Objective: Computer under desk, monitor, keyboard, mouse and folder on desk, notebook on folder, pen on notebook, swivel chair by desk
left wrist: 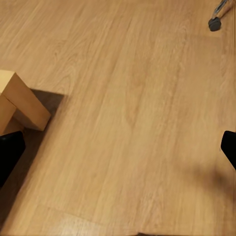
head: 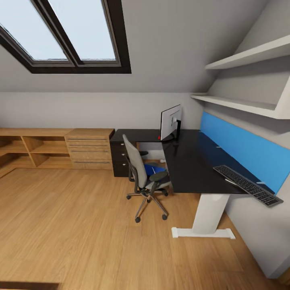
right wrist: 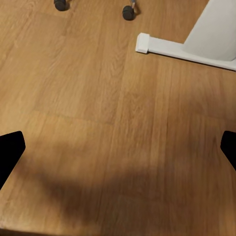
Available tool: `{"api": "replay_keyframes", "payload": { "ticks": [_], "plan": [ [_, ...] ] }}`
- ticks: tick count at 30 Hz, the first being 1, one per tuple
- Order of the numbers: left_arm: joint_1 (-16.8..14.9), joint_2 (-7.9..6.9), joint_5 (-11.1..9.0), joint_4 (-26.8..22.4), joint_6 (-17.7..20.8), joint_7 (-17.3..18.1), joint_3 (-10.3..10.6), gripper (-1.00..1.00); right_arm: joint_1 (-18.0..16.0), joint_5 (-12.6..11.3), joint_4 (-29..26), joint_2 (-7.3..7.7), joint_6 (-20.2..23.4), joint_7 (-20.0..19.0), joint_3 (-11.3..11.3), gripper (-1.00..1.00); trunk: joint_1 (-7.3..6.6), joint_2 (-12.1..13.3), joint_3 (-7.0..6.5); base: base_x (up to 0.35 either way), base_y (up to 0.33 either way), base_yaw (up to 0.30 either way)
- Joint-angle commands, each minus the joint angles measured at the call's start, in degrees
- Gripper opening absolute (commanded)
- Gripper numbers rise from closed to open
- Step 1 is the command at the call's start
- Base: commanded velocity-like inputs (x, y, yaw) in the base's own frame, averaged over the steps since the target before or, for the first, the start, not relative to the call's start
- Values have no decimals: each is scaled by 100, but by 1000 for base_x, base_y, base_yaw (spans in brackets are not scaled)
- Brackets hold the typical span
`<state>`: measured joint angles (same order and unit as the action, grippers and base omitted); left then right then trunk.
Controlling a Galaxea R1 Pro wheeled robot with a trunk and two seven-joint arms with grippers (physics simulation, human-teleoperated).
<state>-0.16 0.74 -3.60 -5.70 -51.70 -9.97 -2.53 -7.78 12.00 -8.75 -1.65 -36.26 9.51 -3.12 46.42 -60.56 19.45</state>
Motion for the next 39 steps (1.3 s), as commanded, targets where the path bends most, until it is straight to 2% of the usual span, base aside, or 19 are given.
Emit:
{"api": "replay_keyframes", "payload": {
  "ticks": [1, 7, 11, 16, 18, 21, 23, 39],
  "plan": [
    [-1, 6, -35, -51, -16, 40, -24, 100, -4, 37, 5, 1, -4, 60, -31, 100, 23, -46, 25, 0, 0, 0],
    [-1, 51, -24, -144, -17, -51, -38, 100, -4, 39, 5, -1, -4, 60, -31, 100, 155, -286, 133, 0, 0, 0],
    [-1, 95, -20, -148, -16, -310, -36, 100, -4, 39, 5, -2, -4, 60, -31, 100, 243, -447, 204, 0, 0, 0],
    [-1, 112, -9, -147, -10, -728, -29, 100, -4, 39, 5, -2, -1, 60, -31, 100, 353, -647, 294, 0, 0, 0],
    [-1, 117, 4, -148, -12, -1155, -21, 100, -4, 39, 5, -2, 3, 60, -31, 100, 396, -728, 330, 0, 0, 0],
    [-1, 133, 17, -144, -10, -1429, -11, 100, -4, 39, 5, -2, 3, 60, -31, 100, 462, -848, 384, 0, 0, 0],
    [-1, 194, 17, -142, 1, -1636, 16, 100, -4, 39, 5, -2, 2, 60, -31, 100, 506, -928, 420, 0, 0, 0],
    [-1, 207, 17, -142, 2, -1640, 14, 100, -4, 17, 5, 9, -1, 60, -13, 100, 858, -1570, 707, 0, -10, 0]
  ]
}}
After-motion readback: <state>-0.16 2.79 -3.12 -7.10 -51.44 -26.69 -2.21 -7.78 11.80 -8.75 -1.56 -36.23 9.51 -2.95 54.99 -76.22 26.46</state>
